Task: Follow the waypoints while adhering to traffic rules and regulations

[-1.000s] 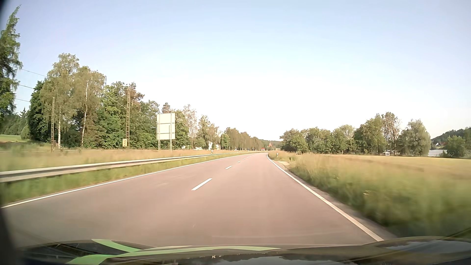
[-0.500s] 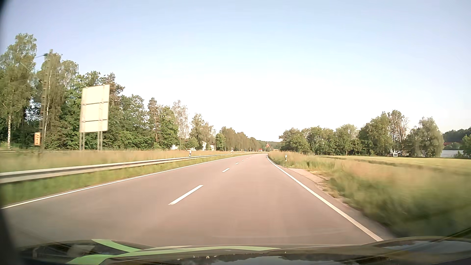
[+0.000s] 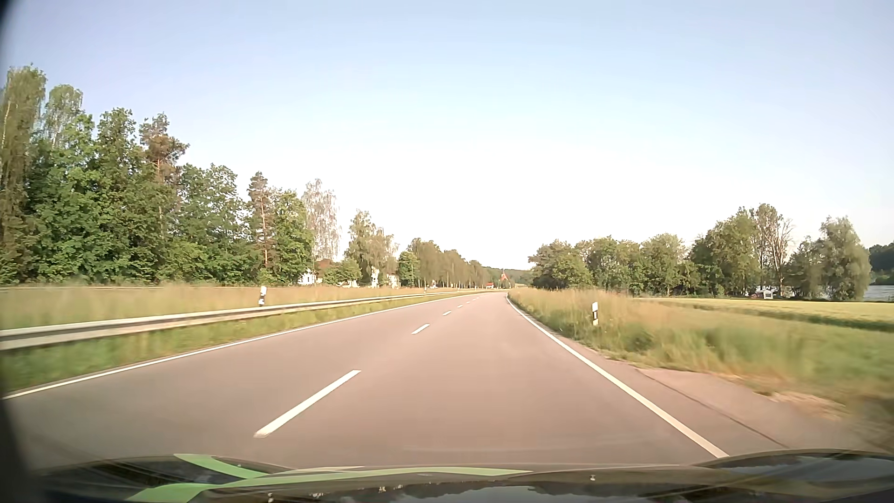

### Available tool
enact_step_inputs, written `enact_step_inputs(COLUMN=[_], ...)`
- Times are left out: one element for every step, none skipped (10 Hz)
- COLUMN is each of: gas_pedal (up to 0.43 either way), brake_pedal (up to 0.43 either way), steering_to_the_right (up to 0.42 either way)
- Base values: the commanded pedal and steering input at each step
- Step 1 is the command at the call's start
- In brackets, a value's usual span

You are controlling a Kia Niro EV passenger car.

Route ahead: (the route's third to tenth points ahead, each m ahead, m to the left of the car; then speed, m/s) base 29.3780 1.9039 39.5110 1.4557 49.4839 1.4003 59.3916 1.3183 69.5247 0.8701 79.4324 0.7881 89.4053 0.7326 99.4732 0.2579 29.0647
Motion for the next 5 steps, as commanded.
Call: enact_step_inputs(gas_pedal=[0.138, 0.138, 0.138, 0.150, 0.189], brake_pedal=[0.000, 0.000, 0.000, 0.000, 0.000], steering_to_the_right=[0.003, 0.004, 0.004, 0.004, 0.004])
